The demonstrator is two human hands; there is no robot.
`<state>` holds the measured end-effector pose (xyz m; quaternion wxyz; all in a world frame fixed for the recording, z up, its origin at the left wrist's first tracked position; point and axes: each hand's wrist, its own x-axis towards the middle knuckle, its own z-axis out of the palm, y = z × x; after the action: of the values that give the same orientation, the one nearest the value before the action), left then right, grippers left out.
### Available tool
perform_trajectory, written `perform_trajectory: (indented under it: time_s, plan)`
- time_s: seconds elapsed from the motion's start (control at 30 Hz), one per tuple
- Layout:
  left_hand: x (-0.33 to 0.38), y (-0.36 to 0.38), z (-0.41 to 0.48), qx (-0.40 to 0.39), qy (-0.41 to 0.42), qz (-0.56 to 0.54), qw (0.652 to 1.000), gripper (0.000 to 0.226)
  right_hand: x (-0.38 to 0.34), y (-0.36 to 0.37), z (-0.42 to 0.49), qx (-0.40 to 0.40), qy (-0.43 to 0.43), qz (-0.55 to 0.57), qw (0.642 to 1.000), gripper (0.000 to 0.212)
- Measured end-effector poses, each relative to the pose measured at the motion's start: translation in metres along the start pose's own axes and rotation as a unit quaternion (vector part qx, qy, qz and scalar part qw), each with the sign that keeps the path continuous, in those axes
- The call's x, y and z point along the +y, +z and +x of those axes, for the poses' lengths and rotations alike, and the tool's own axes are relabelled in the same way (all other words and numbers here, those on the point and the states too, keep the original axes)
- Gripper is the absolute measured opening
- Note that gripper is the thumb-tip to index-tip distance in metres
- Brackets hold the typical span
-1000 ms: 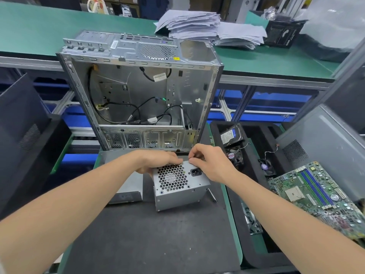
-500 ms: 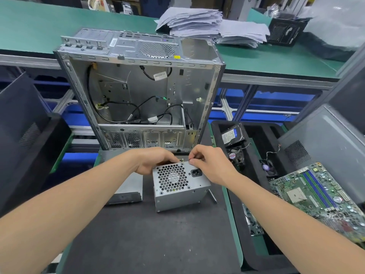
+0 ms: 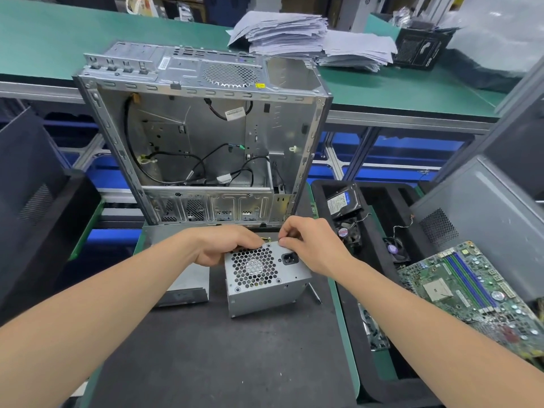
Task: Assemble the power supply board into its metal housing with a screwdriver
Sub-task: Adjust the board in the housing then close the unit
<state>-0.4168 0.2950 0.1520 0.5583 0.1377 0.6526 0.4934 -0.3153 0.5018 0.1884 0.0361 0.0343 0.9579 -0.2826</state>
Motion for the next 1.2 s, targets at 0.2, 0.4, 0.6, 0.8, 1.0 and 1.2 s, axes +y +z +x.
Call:
perform_trajectory:
  time_s: [0.2, 0.4, 0.6, 0.8, 1.0, 1.2]
  plan:
    - [0.001, 0.003, -0.003, 0.007, 0.021, -0.012, 1.000, 0.026, -0.009, -0.003, 0.001, -0.012, -0.026, -0.035, 0.999, 0.006]
    - [0.001, 0.005, -0.003, 0.016, 0.034, 0.012, 0.999, 0.020, -0.027, -0.007, 0.010, -0.046, -0.070, -0.122, 0.989, 0.010]
    - [-0.002, 0.004, -0.002, 0.040, 0.026, 0.017, 0.999, 0.025, -0.035, -0.009, 0.014, -0.072, -0.084, -0.190, 0.976, 0.015]
    - [0.001, 0.004, -0.001, 0.037, 0.019, 0.051, 0.998, 0.035, -0.046, -0.009, 0.026, -0.092, -0.120, -0.276, 0.949, 0.015]
    - [0.000, 0.001, 0.001, 0.054, 0.005, 0.032, 0.998, 0.015, -0.052, -0.006, 0.033, -0.090, -0.150, -0.326, 0.929, 0.019]
    - [0.000, 0.001, 0.003, 0.046, 0.021, 0.046, 0.998, 0.035, -0.047, -0.008, 0.027, -0.083, -0.120, -0.257, 0.956, 0.013]
